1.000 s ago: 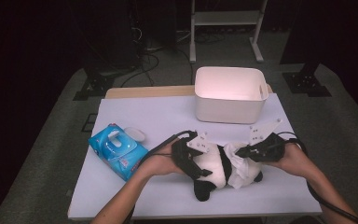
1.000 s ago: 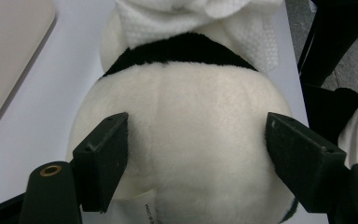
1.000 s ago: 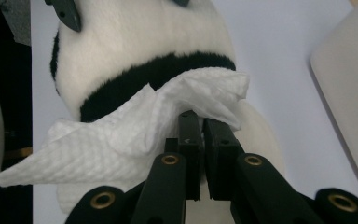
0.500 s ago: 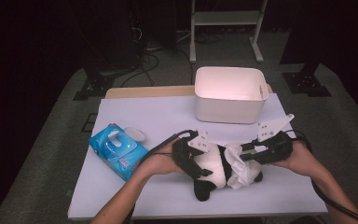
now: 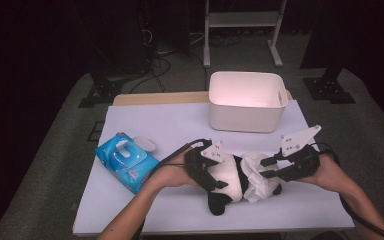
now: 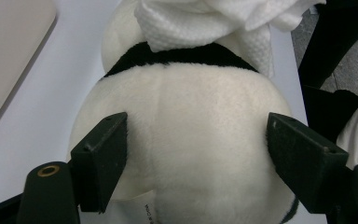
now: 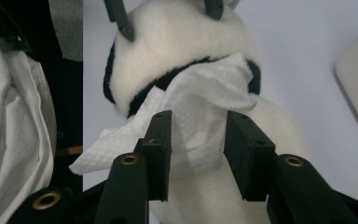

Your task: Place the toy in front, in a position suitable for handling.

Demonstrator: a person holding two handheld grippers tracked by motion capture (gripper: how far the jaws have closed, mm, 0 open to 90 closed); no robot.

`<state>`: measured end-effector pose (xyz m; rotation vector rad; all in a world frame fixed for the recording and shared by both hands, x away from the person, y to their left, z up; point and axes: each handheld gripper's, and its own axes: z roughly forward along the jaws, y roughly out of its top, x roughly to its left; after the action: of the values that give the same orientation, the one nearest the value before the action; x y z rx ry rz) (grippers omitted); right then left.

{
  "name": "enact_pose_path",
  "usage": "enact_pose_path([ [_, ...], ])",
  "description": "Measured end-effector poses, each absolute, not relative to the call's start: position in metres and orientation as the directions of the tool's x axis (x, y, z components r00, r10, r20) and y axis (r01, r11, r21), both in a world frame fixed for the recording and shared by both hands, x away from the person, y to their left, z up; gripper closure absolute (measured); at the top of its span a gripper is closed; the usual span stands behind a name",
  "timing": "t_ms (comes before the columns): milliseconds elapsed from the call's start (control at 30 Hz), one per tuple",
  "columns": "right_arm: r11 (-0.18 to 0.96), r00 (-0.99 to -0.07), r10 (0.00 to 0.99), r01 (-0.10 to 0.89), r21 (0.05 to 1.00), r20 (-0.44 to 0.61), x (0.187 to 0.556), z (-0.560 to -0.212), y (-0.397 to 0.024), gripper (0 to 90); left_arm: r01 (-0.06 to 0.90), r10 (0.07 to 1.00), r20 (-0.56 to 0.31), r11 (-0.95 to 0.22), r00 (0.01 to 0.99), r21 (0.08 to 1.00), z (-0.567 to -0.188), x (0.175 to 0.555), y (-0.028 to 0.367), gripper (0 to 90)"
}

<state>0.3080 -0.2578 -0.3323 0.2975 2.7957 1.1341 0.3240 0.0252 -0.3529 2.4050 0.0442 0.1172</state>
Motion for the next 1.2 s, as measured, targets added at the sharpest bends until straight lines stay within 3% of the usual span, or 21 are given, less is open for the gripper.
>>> enact_pose_path([
  [133,0.734,-0.977,0.203,0.104,0.671,-0.071,0.303,-0.341,-0.248,54.2,-0.003,0.063,0.076,-0.748,0.995,0.663,-0.352,0.324,0.024,21.9],
  [300,0.757,-0.977,0.164,0.037,0.652,-0.135,0.302,-0.353,-0.226,54.4,-0.010,0.061,0.085,-0.756,0.995,0.655,-0.352,0.323,0.021,21.8],
  [400,0.757,-0.976,0.153,0.016,0.653,-0.154,0.303,-0.355,-0.212,59.5,-0.024,0.047,0.094,-0.767,0.994,0.642,-0.352,0.321,0.019,21.8],
  [500,0.759,-0.976,0.153,0.018,0.651,-0.152,0.304,-0.354,-0.207,75.0,-0.018,0.052,0.088,-0.759,0.995,0.651,-0.353,0.321,0.021,22.0],
  [633,0.770,-0.973,0.164,0.021,0.638,-0.165,0.305,-0.349,-0.216,79.0,-0.021,0.048,0.087,-0.755,0.995,0.655,-0.353,0.321,0.022,22.6],
  [900,0.746,-0.946,0.301,0.156,0.648,-0.119,0.316,-0.350,-0.265,79.0,-0.016,0.051,0.079,-0.742,0.996,0.670,-0.354,0.322,0.023,22.7],
  [1100,0.727,-0.946,0.316,0.191,0.659,-0.075,0.314,-0.361,-0.267,79.5,-0.003,0.096,0.114,-0.753,0.989,0.658,-0.348,0.329,0.025,23.1],
  [1200,0.718,-0.948,0.315,0.209,0.664,-0.042,0.311,-0.365,-0.269,79.7,0.025,0.110,0.085,-0.740,0.990,0.672,-0.346,0.333,0.029,23.1],
])
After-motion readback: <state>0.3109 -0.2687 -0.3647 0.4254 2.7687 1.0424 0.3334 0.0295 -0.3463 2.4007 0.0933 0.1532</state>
